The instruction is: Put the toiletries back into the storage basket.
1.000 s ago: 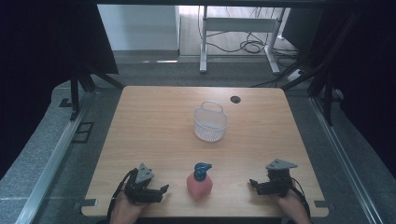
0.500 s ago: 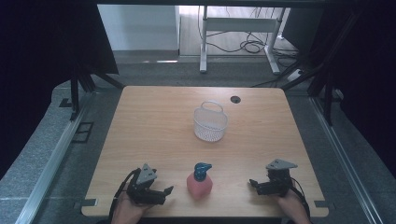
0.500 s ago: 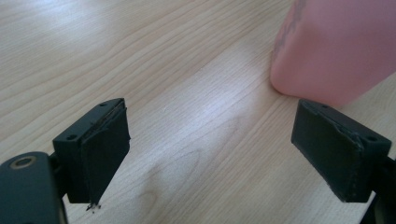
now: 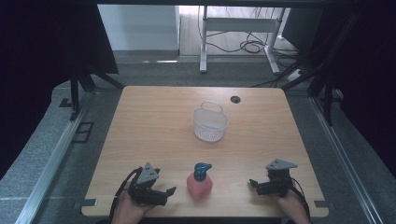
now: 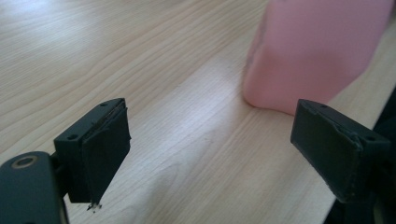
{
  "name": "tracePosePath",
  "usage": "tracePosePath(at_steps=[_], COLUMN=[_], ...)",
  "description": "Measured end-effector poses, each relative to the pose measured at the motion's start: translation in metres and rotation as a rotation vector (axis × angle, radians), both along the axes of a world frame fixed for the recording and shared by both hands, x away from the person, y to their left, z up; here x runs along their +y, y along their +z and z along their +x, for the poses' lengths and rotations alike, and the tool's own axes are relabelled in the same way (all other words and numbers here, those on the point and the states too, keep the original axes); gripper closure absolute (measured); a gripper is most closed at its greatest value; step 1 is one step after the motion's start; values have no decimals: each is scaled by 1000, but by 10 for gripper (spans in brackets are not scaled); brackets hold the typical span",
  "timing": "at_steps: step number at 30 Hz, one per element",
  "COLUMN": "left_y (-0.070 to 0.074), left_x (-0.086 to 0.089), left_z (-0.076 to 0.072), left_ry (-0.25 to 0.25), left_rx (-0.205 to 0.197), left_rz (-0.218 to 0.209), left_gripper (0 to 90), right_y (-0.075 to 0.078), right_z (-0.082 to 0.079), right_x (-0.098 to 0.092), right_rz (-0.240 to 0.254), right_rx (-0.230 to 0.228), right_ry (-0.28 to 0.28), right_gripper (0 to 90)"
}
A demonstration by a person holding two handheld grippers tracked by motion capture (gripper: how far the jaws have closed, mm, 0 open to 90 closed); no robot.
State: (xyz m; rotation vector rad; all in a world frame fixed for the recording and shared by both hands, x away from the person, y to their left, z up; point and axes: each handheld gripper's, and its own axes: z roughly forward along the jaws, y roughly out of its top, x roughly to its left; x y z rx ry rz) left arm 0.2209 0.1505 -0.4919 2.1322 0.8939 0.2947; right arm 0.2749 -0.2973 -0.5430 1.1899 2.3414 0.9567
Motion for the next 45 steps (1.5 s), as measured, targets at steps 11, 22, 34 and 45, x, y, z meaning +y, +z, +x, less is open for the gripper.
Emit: tracePosePath(at_steps=[11,22,34,45], left_y=[11,28,46,49], left_x=[-13,-26,-47,-66], left_z=[-1,1,9,16], left_ry=[-54,-106,-154,-194], left_rx=[1,-9,-38,-48], left_rz=[-19,-16,-10,-17], left_gripper=[107,111,147,230], right_y=[0,0,0,0], right_z=[0,0,0,0], right_x=[0,0,0,0], right_rz=[-1,-1,0,-1], right_rx=[-2,-2,0,-2], right_ry=[2,2,0,2], right_gripper=[0,0,0,0])
